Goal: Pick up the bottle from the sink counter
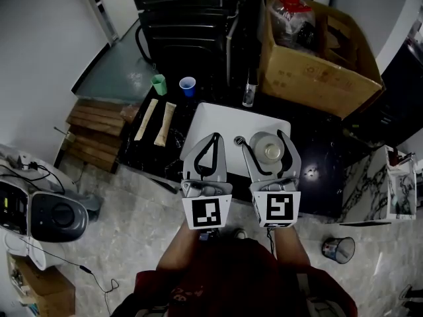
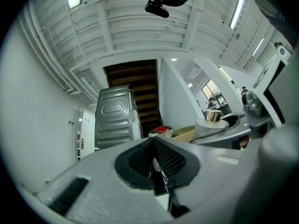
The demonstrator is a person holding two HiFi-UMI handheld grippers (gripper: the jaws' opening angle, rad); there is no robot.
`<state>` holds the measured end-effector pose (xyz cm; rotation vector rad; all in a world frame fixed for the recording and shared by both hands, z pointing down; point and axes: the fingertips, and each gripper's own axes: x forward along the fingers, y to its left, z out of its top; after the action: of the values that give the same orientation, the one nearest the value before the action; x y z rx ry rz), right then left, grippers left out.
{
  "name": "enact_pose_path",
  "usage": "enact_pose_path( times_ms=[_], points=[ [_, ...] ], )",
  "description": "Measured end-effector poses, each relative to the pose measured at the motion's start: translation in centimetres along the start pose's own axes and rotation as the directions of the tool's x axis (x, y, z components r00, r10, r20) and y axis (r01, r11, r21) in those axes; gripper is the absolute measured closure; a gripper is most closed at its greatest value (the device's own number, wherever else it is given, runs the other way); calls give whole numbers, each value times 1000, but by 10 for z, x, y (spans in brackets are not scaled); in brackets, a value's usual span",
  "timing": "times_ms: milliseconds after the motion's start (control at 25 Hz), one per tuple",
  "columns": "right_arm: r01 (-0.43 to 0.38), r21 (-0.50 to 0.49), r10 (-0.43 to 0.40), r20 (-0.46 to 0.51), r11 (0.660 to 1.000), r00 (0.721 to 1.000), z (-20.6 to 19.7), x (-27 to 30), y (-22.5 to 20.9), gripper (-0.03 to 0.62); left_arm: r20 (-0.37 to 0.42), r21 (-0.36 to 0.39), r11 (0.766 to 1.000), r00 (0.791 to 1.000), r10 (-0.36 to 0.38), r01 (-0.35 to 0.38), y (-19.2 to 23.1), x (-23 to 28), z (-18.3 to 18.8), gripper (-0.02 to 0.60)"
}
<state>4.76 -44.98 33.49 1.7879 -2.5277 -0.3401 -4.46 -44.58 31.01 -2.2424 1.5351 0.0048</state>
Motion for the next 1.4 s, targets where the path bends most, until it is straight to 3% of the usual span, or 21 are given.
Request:
enact_pose_path(
  times_ms=[240, 440, 560, 1400],
  points=[
    [36, -14, -34, 134, 999, 990, 43, -8, -2, 258, 8, -14, 1000, 1000, 6, -5, 0, -6, 17, 578],
    [69, 6, -69, 214, 998, 974, 62, -22, -5, 258, 70, -128, 990, 995, 66, -57, 4, -14, 26, 578],
    [89, -10, -84, 246, 996, 966, 70, -27, -6, 258, 86, -129, 989, 993, 77, -65, 5, -17, 30, 578],
    [68, 0, -66, 229, 998, 971, 68, -32, -4, 258, 89, -124, 991, 994, 64, -53, -1, -22, 31, 578]
  ],
)
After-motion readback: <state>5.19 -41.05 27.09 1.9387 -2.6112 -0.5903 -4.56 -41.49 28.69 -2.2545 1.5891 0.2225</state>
